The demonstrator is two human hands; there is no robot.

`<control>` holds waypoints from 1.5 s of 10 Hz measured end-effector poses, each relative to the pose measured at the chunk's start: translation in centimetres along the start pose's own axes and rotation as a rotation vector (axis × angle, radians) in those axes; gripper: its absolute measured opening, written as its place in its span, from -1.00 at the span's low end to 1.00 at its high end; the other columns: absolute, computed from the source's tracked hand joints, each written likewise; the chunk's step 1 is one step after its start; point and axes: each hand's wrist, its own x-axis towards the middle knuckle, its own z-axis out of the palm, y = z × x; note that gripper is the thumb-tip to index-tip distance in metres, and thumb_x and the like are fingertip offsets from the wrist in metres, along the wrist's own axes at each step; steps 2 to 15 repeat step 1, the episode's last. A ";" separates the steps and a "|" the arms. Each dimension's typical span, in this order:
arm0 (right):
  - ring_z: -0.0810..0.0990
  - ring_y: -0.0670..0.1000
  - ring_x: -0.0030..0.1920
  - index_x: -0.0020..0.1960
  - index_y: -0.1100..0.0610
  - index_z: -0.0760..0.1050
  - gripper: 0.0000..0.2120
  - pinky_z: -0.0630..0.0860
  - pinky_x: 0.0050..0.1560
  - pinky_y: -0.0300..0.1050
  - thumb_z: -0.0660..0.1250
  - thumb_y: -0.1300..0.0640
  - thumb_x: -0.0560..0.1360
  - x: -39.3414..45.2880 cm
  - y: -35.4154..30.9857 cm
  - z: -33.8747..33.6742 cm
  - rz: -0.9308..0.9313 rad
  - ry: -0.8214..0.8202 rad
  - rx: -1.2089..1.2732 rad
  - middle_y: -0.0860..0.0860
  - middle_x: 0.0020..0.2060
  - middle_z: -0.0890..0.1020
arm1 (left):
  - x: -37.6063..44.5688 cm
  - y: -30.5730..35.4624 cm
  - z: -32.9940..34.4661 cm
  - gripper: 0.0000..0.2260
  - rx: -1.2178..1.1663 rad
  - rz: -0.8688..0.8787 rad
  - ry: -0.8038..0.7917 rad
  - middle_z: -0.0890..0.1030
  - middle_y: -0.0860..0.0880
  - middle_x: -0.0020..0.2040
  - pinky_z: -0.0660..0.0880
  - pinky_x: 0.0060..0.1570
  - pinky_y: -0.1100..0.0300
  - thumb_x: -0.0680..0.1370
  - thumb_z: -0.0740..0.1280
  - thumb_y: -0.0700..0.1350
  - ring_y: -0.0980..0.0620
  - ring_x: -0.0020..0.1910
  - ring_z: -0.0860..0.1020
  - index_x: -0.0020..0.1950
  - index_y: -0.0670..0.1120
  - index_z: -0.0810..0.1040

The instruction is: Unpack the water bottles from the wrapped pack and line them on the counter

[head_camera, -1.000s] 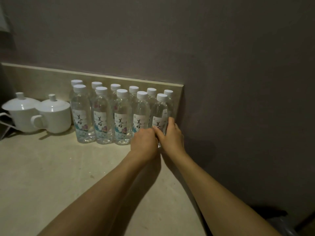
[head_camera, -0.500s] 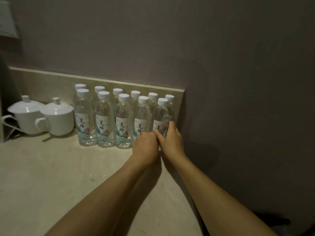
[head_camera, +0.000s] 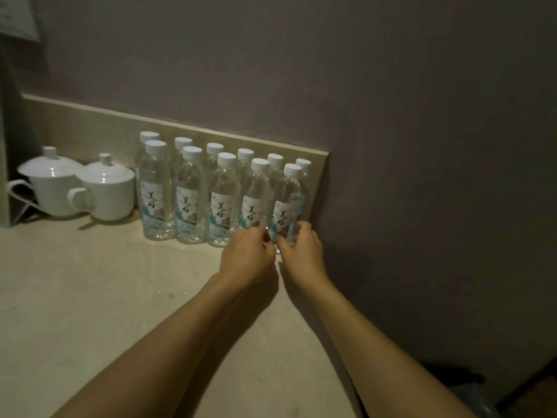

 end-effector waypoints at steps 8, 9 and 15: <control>0.52 0.16 0.22 0.31 0.17 0.38 -0.58 0.51 0.16 0.01 0.32 0.05 0.51 -1.2 0.3 0.0 -0.006 0.012 -0.024 0.14 0.25 0.49 | -0.8 0.1 -0.9 -0.82 -0.007 -0.008 0.021 0.68 -0.09 -0.11 0.60 -0.07 -0.03 0.55 0.26 -0.10 -0.10 -0.12 0.63 0.01 -0.09 0.64; 0.52 0.16 0.22 0.31 0.17 0.38 -0.58 0.51 0.16 0.01 0.32 0.05 0.51 -1.2 0.3 0.0 -0.006 0.012 -0.024 0.14 0.25 0.49 | -0.8 0.1 -0.9 -0.82 -0.007 -0.008 0.021 0.68 -0.09 -0.11 0.60 -0.07 -0.03 0.55 0.26 -0.10 -0.10 -0.12 0.63 0.01 -0.09 0.64; 0.52 0.16 0.22 0.31 0.17 0.38 -0.58 0.51 0.16 0.01 0.32 0.05 0.51 -1.2 0.3 0.0 -0.006 0.012 -0.024 0.14 0.25 0.49 | -0.8 0.1 -0.9 -0.82 -0.007 -0.008 0.021 0.68 -0.09 -0.11 0.60 -0.07 -0.03 0.55 0.26 -0.10 -0.10 -0.12 0.63 0.01 -0.09 0.64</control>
